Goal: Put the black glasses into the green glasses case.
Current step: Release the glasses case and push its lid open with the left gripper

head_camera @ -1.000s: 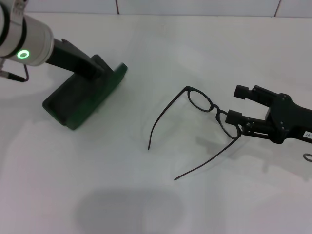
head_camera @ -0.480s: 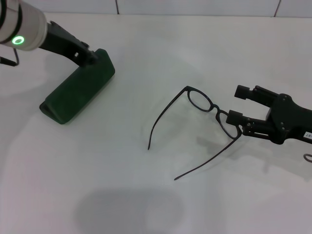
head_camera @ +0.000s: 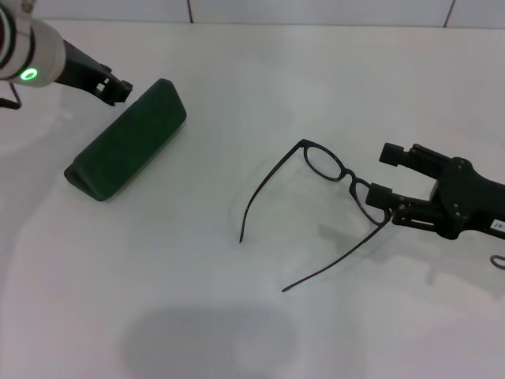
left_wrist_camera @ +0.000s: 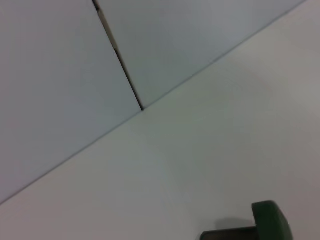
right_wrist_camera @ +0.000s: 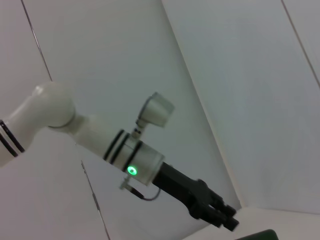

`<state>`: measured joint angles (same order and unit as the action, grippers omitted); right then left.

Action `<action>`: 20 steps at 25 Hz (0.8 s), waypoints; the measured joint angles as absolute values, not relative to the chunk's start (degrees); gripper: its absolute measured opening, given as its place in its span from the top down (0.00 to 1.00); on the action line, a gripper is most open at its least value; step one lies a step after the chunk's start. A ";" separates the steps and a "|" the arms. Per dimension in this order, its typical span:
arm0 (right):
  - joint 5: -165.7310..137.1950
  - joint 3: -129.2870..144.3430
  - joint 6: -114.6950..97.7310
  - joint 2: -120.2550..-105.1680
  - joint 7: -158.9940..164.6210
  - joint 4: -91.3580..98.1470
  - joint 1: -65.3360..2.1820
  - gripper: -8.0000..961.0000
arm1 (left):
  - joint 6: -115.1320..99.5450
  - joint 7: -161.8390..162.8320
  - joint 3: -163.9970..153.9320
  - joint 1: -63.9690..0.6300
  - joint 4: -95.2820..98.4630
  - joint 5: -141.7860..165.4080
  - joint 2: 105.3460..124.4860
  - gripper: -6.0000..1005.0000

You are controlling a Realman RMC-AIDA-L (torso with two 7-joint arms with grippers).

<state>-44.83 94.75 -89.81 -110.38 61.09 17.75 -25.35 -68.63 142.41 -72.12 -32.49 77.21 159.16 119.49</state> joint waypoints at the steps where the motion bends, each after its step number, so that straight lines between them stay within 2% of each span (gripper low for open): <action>1: -44.82 94.77 -89.80 -110.42 61.09 17.75 -25.34 0.10 | -67.88 142.25 -72.11 -32.77 76.11 159.14 119.50 0.61; 4: -44.84 94.83 -89.78 -110.65 61.05 17.75 -25.32 0.10 | -66.41 142.12 -72.08 -34.29 72.29 159.23 119.54 0.70; 15: -44.91 94.88 -89.82 -110.92 60.46 17.75 -24.90 0.10 | -67.40 142.13 -72.06 -36.02 68.82 159.36 119.27 0.91; 20: -44.91 94.84 -89.83 -110.92 60.39 17.75 -24.86 0.10 | -68.74 142.16 -72.08 -36.04 68.82 159.36 119.37 0.97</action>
